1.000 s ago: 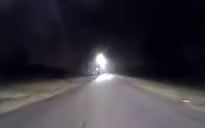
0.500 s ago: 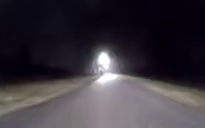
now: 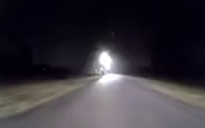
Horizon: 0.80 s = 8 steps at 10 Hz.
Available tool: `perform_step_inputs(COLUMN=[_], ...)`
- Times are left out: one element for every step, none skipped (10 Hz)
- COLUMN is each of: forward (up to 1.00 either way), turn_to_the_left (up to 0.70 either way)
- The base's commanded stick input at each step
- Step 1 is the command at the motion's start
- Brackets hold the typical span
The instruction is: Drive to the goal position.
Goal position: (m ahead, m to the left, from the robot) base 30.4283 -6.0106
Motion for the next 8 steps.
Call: perform_step_inputs(forward=[1.0, 1.0, 1.0, 1.0, 1.0, 1.0, 1.0, 1.0], turn_to_the_left=[0.04, 0.03, 0.03, 0.02, 0.0, -0.02, -0.05, -0.08])
